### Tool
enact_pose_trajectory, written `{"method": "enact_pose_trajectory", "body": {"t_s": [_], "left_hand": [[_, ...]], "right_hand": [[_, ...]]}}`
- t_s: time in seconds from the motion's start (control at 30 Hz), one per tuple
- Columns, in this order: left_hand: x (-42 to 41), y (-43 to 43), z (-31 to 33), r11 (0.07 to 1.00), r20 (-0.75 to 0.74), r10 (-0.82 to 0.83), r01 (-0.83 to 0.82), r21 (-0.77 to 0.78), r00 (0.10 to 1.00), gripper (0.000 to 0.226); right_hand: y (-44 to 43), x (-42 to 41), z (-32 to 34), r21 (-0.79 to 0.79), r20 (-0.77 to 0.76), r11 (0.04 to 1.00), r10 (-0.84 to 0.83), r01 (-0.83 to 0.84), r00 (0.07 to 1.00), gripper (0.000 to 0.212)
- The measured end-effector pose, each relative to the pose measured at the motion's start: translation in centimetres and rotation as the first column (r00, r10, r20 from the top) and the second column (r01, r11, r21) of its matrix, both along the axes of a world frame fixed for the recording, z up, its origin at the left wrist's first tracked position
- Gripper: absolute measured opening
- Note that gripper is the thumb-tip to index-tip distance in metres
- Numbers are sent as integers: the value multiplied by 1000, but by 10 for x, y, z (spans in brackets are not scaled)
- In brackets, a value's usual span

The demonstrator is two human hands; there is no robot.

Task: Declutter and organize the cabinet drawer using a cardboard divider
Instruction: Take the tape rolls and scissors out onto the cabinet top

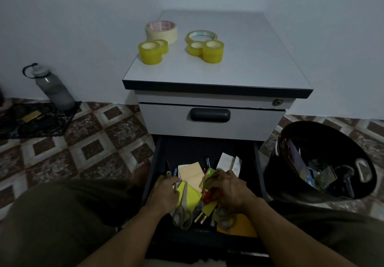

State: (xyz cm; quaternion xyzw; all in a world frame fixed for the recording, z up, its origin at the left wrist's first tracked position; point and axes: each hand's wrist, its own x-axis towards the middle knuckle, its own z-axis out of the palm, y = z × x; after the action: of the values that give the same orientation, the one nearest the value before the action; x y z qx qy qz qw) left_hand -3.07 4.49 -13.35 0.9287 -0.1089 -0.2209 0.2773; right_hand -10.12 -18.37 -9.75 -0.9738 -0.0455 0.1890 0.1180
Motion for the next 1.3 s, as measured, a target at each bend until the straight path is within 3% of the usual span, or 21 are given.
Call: {"method": "enact_pose_trajectory", "body": {"t_s": [0.23,0.53,0.9,1.03,1.3], "left_hand": [[-1,3,4,999,39,-42,43,-29,998,39],[2,6,41,991,147,-100,111,-70,984,38],[0,23,146,949,265,-283,309,-60,922,38],[-3,35,192,943,341,-299,330,-35,891,36],[2,43,283,907,474,-248,374,-193,845,32]], "right_hand": [[-2,-4,4,-9,18,1000,14,-13,1000,50],[-33,0,35,114,65,988,-115,107,991,45],[-52,-4,145,224,250,973,-120,63,961,34],[-41,-11,194,340,328,940,-158,40,931,28],[-44,-5,283,390,512,920,-174,-47,841,34]]}}
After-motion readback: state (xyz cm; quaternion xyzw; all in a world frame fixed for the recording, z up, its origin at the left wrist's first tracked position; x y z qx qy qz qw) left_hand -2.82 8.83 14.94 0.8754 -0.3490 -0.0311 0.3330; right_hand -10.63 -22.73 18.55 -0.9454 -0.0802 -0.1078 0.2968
